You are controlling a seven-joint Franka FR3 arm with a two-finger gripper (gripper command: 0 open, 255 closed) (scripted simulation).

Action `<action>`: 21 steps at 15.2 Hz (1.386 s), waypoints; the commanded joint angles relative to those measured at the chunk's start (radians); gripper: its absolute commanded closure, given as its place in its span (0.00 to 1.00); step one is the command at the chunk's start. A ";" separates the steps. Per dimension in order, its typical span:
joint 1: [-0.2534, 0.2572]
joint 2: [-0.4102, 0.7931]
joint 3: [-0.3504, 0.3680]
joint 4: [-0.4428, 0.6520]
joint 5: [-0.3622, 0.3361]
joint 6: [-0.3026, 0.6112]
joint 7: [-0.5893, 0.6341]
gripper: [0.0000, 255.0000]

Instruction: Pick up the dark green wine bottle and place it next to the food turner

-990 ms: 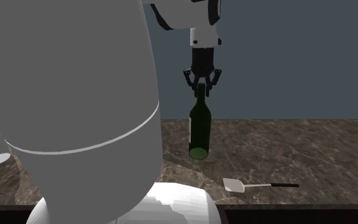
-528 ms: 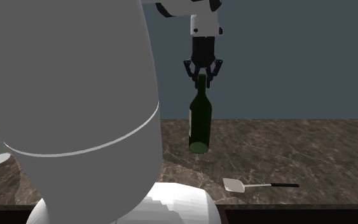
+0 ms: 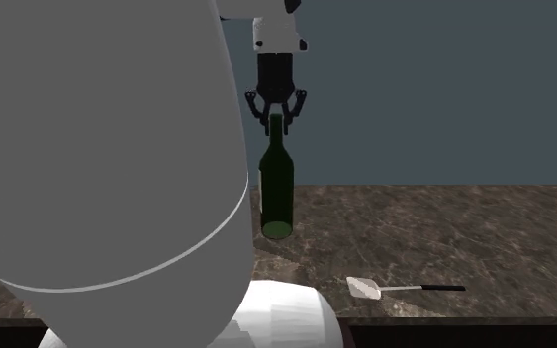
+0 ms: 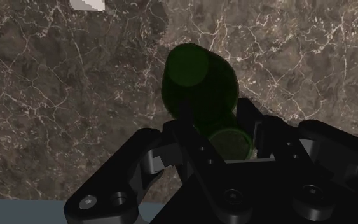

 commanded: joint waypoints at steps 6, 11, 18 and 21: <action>0.076 -0.022 0.102 -0.026 0.038 -0.001 0.171 1.00; 0.128 -0.009 0.174 -0.013 0.068 -0.002 0.289 1.00; 0.202 0.050 0.271 0.053 0.100 -0.005 0.453 1.00; 0.234 0.091 0.310 0.098 0.108 -0.008 0.524 1.00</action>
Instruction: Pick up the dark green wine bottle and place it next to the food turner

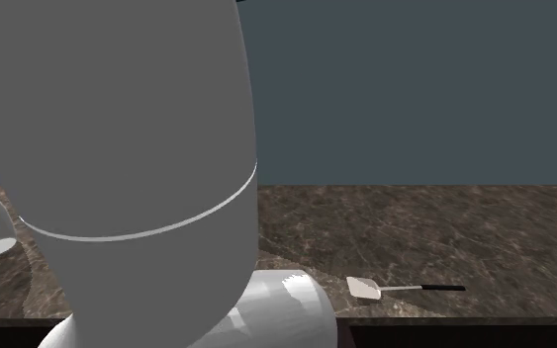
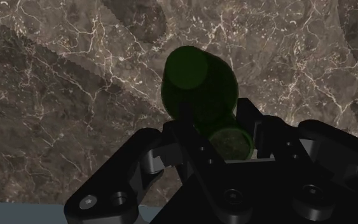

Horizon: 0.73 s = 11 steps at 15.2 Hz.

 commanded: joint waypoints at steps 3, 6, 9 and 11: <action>0.043 0.057 0.051 0.062 0.006 -0.001 0.096 1.00; 0.077 0.115 0.086 0.130 0.002 -0.009 0.167 1.00; 0.114 0.182 0.118 0.211 -0.008 -0.022 0.238 1.00; 0.141 0.232 0.138 0.273 -0.019 -0.033 0.285 1.00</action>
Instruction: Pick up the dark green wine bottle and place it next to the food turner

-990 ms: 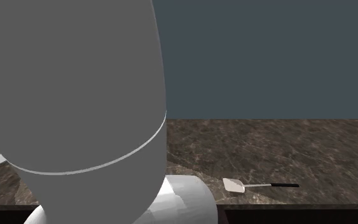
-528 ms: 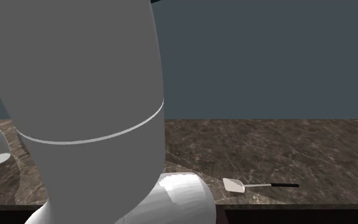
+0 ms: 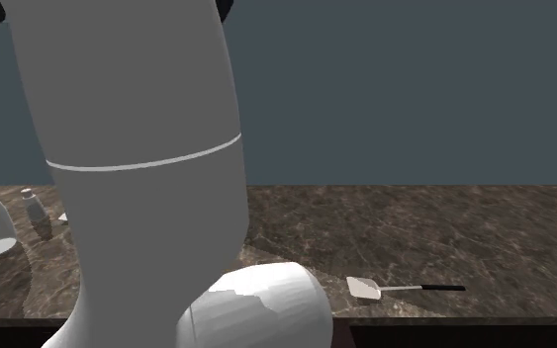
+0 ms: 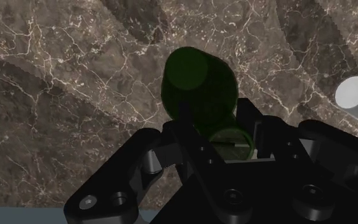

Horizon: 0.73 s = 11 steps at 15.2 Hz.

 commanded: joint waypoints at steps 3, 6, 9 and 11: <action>0.062 0.120 0.038 0.154 -0.028 -0.033 0.101 1.00; 0.115 0.217 0.057 0.284 -0.055 -0.068 0.167 1.00; 0.177 0.330 0.070 0.447 -0.088 -0.118 0.229 1.00; 0.228 0.421 0.073 0.587 -0.113 -0.166 0.265 1.00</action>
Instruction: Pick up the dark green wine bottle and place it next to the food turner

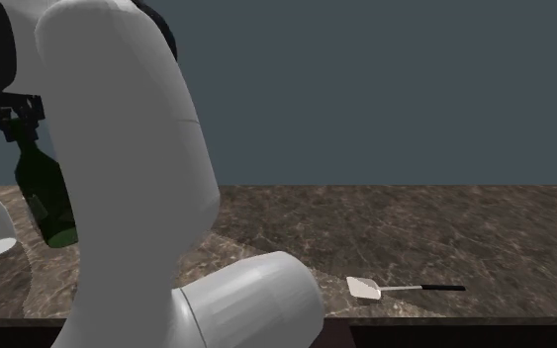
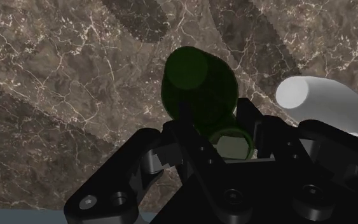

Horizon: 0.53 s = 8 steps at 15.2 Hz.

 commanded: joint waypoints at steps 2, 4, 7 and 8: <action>0.050 0.086 0.001 0.123 -0.022 -0.036 0.036 1.00; 0.043 0.073 0.002 0.074 -0.019 -0.001 0.034 1.00; 0.034 0.059 0.002 0.010 -0.015 0.049 0.032 1.00; 0.031 0.055 0.002 -0.009 -0.014 0.065 0.032 1.00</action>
